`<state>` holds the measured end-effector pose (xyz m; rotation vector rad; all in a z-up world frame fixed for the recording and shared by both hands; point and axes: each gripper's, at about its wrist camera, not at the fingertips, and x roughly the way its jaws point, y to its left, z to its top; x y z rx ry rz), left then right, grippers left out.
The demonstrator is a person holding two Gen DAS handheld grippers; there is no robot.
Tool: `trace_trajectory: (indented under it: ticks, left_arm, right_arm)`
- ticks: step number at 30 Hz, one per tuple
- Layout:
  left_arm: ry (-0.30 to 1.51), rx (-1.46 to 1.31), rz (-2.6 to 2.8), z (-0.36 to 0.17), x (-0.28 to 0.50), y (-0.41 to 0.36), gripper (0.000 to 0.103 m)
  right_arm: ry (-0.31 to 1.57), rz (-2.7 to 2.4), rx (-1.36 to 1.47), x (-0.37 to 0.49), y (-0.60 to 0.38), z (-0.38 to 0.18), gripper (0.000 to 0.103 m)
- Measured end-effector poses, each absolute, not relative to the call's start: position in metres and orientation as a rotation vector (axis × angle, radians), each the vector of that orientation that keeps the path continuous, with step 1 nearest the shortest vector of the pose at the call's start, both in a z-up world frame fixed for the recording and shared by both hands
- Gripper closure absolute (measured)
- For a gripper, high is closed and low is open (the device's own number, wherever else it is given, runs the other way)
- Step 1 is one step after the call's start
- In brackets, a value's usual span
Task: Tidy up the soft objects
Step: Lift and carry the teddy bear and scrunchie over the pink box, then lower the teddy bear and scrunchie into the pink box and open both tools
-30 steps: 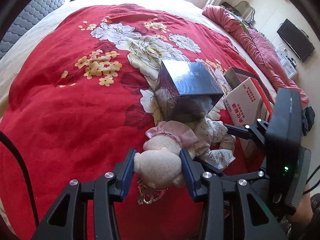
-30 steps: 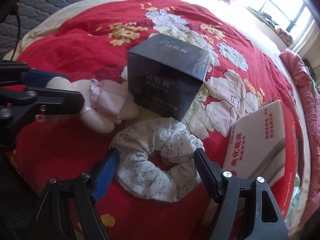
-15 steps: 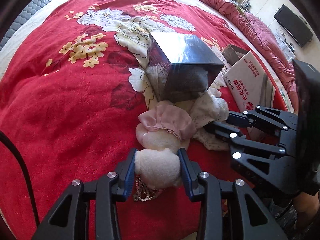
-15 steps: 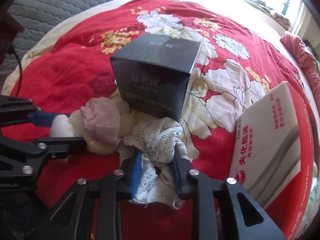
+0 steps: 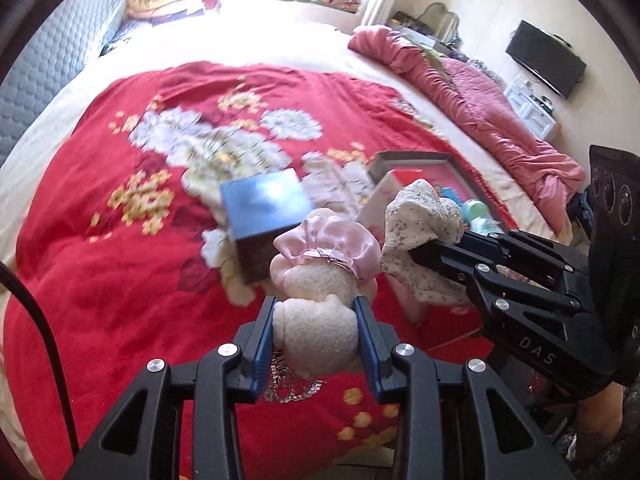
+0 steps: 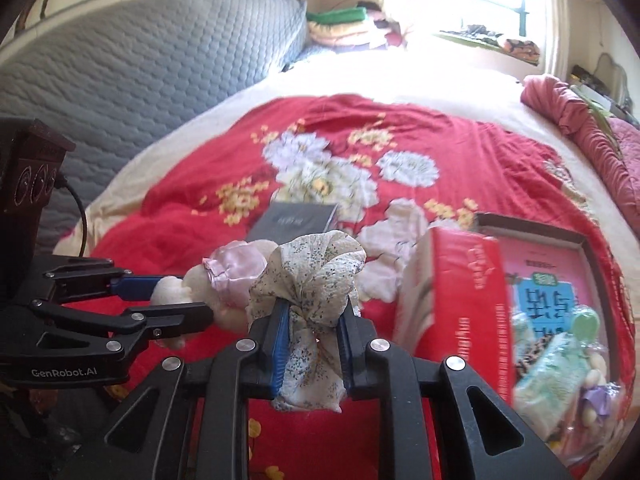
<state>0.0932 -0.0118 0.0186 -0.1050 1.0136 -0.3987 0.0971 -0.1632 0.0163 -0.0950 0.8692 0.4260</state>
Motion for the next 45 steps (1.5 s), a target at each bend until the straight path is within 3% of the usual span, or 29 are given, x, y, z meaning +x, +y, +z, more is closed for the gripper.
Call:
trace_trajectory:
  ticks: [21, 45]
  left_arm:
    - [0.904, 0.039, -0.612, 0.087, 0.1, -0.177, 0.066]
    - [0.999, 0.194, -0.673, 0.028, 0.124, -0.302, 0.065]
  right_arm:
    - [0.701, 0.097, 0.126, 0.057, -0.352, 0.082, 0.081]
    - [0.689, -0.067, 0.272, 0.054, -0.452, 0.047, 0.081]
